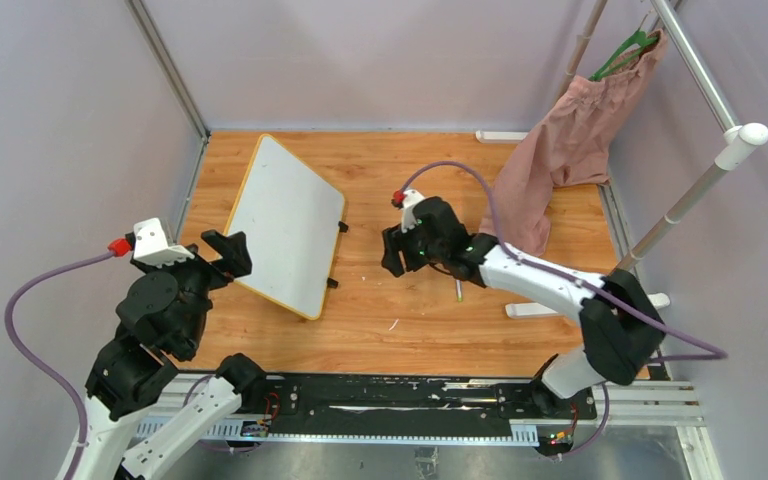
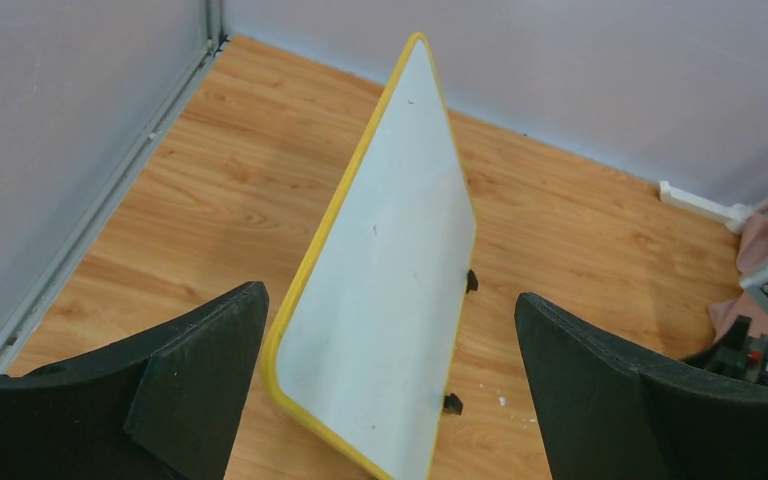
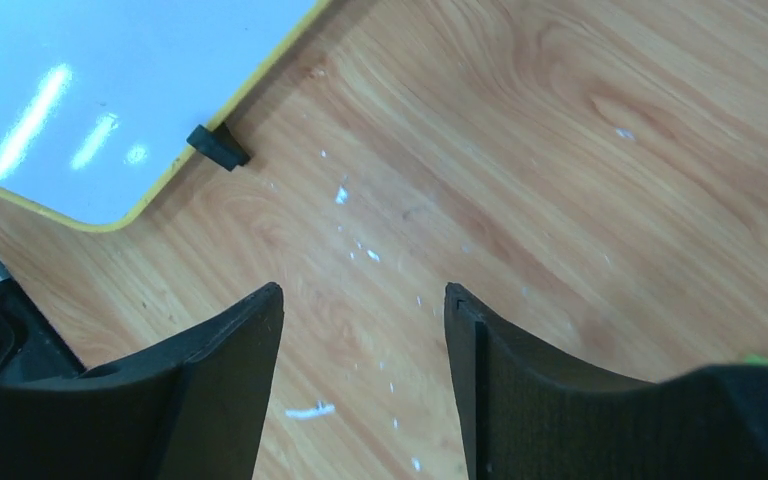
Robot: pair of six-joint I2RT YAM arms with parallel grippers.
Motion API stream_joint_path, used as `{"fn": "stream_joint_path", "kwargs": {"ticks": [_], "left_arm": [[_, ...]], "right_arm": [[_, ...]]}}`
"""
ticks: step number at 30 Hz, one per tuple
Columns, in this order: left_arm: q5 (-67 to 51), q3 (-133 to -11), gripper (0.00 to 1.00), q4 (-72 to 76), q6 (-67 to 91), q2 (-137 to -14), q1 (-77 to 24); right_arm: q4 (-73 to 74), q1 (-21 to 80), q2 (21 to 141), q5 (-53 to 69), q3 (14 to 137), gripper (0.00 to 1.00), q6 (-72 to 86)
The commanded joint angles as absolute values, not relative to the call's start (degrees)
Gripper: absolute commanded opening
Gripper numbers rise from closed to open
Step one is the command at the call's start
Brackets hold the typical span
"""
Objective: Write a sentence on the whiteboard
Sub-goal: Move the whiteboard stand to the center of the board.
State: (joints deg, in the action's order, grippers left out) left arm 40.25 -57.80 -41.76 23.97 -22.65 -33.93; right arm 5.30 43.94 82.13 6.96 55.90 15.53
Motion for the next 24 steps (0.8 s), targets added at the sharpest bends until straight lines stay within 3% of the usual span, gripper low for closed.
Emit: {"fn": "stream_joint_path", "kwargs": {"ticks": [1, 3, 7, 9, 11, 14, 24], "left_arm": [[40.49, -56.76, 1.00, -39.41, 21.57, -22.03, -34.19], [40.84, -56.18, 1.00, -38.72, 20.55, -21.45, -34.18], [41.17, -54.78, 1.00, -37.95, 19.64, -20.14, -34.19], [41.17, -53.94, 1.00, -37.70, 19.00, -19.52, -34.18], [41.78, -53.22, 1.00, -37.62, 18.40, -18.98, -34.19], [43.02, -52.17, 1.00, -37.70, 17.90, -18.34, -34.18], [44.32, -50.37, 1.00, -36.77, 16.93, -17.40, -34.18]], "right_arm": [[-14.03, 45.90, 90.06, 9.34, 57.37, 0.65, 7.21], [-21.02, 45.84, 94.30, 12.23, 57.70, 0.68, 4.12], [-14.46, 45.64, 103.40, 11.85, 67.81, 0.72, -2.78], [-17.00, 45.13, 107.96, 11.18, 69.95, 0.79, -4.70], [-20.07, 44.14, 110.87, 11.55, 71.08, 0.79, -4.71], [-25.09, 43.62, 114.79, 12.48, 72.13, 0.77, -7.38], [-20.01, 42.23, 123.52, 19.02, 83.30, 0.67, -10.46]]}}
